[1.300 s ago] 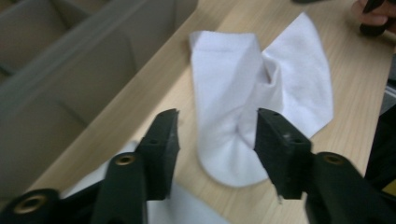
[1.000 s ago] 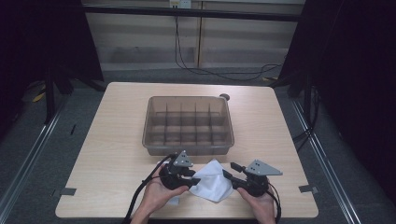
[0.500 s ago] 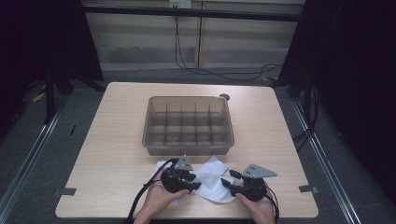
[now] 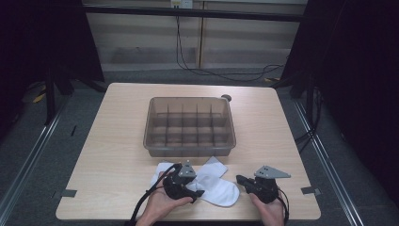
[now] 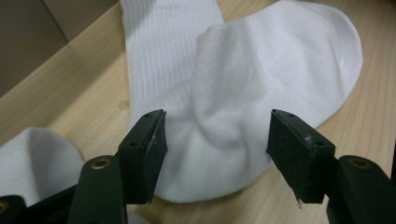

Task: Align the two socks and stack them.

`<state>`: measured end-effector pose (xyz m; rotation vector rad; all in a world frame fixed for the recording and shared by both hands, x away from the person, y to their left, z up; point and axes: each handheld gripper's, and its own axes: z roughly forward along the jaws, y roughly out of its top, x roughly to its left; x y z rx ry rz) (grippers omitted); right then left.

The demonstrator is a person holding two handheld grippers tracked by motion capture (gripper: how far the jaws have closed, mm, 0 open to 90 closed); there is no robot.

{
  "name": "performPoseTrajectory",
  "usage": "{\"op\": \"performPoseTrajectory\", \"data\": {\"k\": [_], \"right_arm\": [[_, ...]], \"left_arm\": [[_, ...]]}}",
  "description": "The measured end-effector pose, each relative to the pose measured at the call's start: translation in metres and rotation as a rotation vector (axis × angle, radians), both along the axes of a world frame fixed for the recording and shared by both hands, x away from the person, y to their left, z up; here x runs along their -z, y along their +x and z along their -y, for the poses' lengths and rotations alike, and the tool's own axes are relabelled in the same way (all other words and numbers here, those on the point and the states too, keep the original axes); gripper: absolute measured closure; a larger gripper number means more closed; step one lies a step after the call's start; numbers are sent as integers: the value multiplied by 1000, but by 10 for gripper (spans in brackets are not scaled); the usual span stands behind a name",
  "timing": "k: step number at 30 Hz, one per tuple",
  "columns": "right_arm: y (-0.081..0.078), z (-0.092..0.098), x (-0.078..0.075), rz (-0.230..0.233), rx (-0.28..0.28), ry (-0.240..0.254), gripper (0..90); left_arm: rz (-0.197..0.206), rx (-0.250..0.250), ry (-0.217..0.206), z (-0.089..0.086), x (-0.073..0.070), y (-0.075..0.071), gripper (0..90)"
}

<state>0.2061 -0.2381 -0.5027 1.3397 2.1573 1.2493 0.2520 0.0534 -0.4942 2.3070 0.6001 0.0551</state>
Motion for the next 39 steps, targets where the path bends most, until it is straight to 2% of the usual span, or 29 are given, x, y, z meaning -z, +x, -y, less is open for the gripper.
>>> {"op": "performPoseTrajectory", "data": {"k": [2,4,5,7,9,11,16,18,19,20,21,23,24,26,28,29,31,33,34,36,38,39], "right_arm": [[-2,-1,-6,35,-15,17,766],[-3,-4,-12,56,-33,41,745],[-3,-7,-16,56,-49,42,727],[-1,-18,-20,46,-93,18,712],[3,-29,-20,38,-138,10,698],[10,-40,-17,14,-157,12,697],[34,-60,-5,-73,-138,-115,752],[41,-63,0,-96,-149,-113,778],[42,-64,1,-98,-154,-97,787],[43,-65,0,-97,-163,-103,803],[43,-67,0,-99,-172,-111,810],[42,-71,0,-91,-196,-122,814],[41,-73,0,-87,-212,-117,815],[40,-77,0,-76,-240,-124,800],[38,-78,-3,-62,-242,-137,781],[36,-76,-5,-46,-241,-126,779],[30,-68,-14,-16,-234,-69,784],[26,-63,-18,1,-232,-50,796],[19,-57,-24,13,-235,-29,828],[12,-54,-26,11,-235,-26,853],[6,-53,-24,-1,-249,8,876],[4,-53,-21,-13,-266,23,882]], "left_arm": [[3,7,7,0,0,-1,371],[16,18,15,0,0,-4,368],[8,6,0,1,0,-6,368],[0,20,10,1,-1,-9,365],[-25,27,-3,1,-2,-11,366],[-35,32,-6,1,-2,-13,365],[-36,74,-6,-1,-2,-17,371],[-55,107,-12,-2,-3,-16,397],[-56,108,3,-4,-5,-14,428],[-51,80,14,-5,-8,-12,463],[-31,61,-12,-8,-11,-10,465],[-35,66,-87,-16,-18,-4,543],[-24,54,-109,-18,-22,0,577],[-10,26,-106,-21,-25,10,653],[-13,0,-93,-19,-24,19,677],[-13,-1,-90,-18,-23,23,677],[1,-24,-82,-13,-20,31,652],[7,-34,-94,-10,-18,34,616],[4,-37,-100,-6,-14,40,612],[31,-47,-50,-2,-10,40,610],[29,-7,-44,2,-4,41,610],[37,-25,-12,4,-2,40,610]]}}
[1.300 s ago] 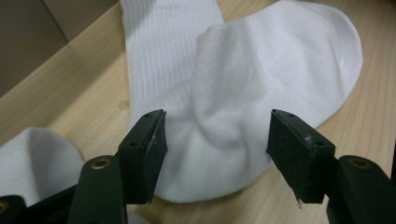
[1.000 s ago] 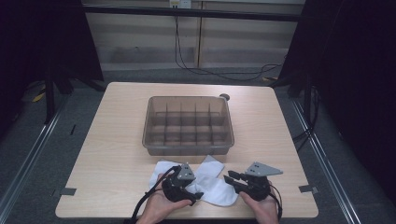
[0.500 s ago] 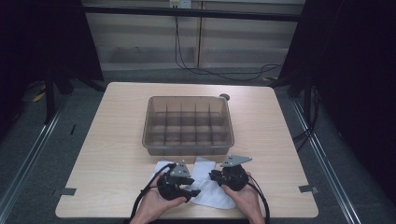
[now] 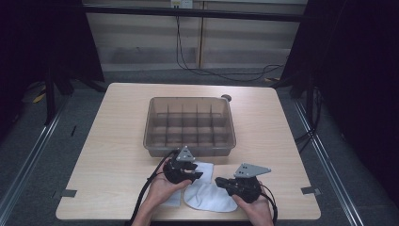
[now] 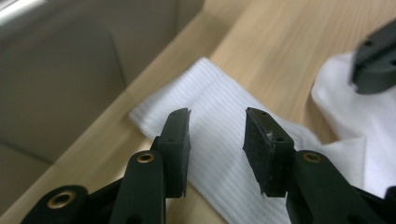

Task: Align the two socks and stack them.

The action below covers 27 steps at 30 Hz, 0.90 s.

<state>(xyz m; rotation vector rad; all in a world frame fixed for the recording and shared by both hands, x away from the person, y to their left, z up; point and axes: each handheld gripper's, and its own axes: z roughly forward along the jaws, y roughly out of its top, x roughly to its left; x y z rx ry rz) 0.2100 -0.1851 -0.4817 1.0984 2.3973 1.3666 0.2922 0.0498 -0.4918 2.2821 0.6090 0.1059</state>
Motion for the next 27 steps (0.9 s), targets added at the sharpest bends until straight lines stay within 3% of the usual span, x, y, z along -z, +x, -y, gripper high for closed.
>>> {"op": "performPoseTrajectory", "data": {"k": [1,2,5,8,13,19,20,21,24,27], "right_arm": [[0,0,0,0,0,0,882],[-2,-4,6,-17,-15,-35,886],[-3,-9,15,-45,-21,-81,888],[1,-8,21,-52,25,-138,892],[6,6,23,-51,82,-119,900],[11,22,23,-39,163,-142,900],[11,24,22,-38,178,-153,900],[12,26,22,-38,187,-157,900],[13,32,21,-37,215,-169,896],[14,34,20,-36,221,-181,873]], "left_arm": [[0,0,0,0,0,0,614],[17,-18,33,1,3,-1,623],[18,-34,54,-4,2,-1,629],[23,-39,55,-13,2,-3,638],[24,-99,27,-35,4,-8,648],[17,-169,11,-54,5,-16,630],[14,-180,31,-56,4,-18,616],[11,-191,24,-58,5,-20,588],[5,-194,32,-63,3,-24,587],[25,-190,12,-64,-3,-21,585]]}}
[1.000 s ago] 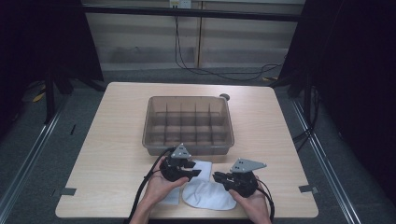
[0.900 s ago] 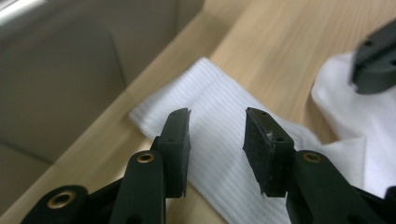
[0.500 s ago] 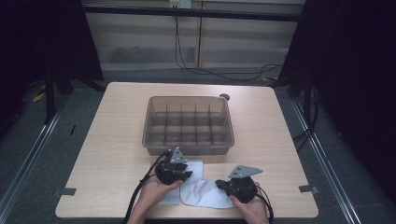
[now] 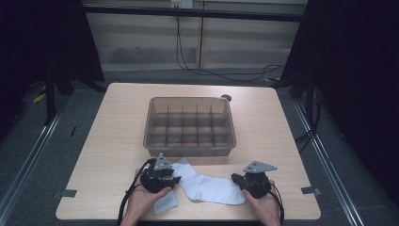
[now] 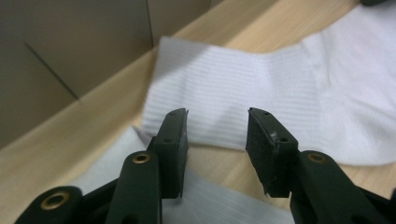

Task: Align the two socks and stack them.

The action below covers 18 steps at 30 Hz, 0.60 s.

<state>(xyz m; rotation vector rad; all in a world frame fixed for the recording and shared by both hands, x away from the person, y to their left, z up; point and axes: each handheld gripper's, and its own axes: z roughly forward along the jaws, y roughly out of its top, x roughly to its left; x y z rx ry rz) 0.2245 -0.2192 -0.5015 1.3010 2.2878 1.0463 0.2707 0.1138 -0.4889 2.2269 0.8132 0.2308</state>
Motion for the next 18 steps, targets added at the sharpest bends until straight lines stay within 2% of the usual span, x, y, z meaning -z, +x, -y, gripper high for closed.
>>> {"op": "performPoseTrajectory", "data": {"k": [3,4,5,7,9,11,12,14,16,18], "right_arm": [[-2,-1,-4,13,-17,23,871],[-6,-2,-7,26,-40,52,873],[-7,-4,-9,23,-42,49,875],[-11,-7,-11,21,-59,31,876],[-15,-9,-10,15,-68,29,876],[-18,-8,-7,8,-62,28,879],[-18,-7,-5,1,-61,28,881],[-18,-5,0,-14,-40,13,887],[-18,-3,0,-10,-53,17,876],[-16,-3,0,-9,-39,14,878]], "left_arm": [[4,5,-27,0,-5,6,593],[-12,11,-35,4,-8,13,625],[-3,17,-17,7,-8,15,644],[-20,48,-5,14,-7,22,669],[18,20,75,22,-4,25,678],[5,52,55,24,1,29,673],[6,48,71,25,3,29,675],[9,43,69,24,3,28,679],[17,46,86,21,2,25,680],[12,40,86,17,2,23,682]]}}
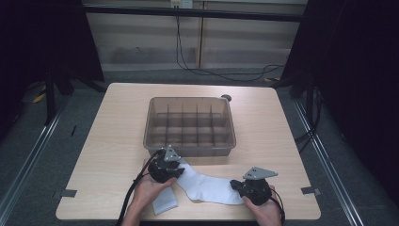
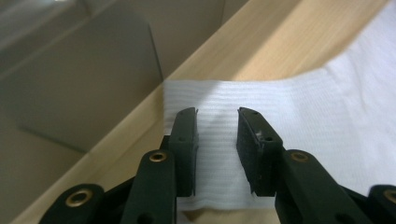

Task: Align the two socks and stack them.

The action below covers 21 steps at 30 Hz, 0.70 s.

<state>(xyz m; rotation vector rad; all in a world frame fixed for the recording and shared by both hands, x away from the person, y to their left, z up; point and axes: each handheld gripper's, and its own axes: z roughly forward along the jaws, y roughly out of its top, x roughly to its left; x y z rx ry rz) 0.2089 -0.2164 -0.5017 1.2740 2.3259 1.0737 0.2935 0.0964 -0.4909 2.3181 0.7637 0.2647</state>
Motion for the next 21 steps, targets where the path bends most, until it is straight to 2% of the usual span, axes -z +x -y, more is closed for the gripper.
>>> {"op": "performPoseTrajectory", "data": {"k": [1,3,7,12,13,14,17,19,21], "right_arm": [[2,1,1,5,12,4,881],[8,4,3,10,34,24,884],[19,5,3,11,46,27,882],[30,3,4,20,33,15,869],[32,3,4,19,32,15,867],[34,2,4,19,31,20,864],[42,1,4,23,24,20,836],[46,-1,4,29,22,13,827],[49,-3,4,33,20,5,815]], "left_arm": [[2,-8,7,-2,0,-1,686],[-4,-12,-11,-7,0,-3,689],[-17,-22,-32,-15,1,-5,707],[-29,-17,-18,-19,-1,-7,705],[-34,-24,-28,-20,-1,-8,705],[-33,-24,-15,-21,-2,-8,713],[-32,-34,-28,-23,-1,-9,739],[-43,-22,-4,-25,-3,-11,742],[-52,-27,-19,-26,-3,-12,742]]}}
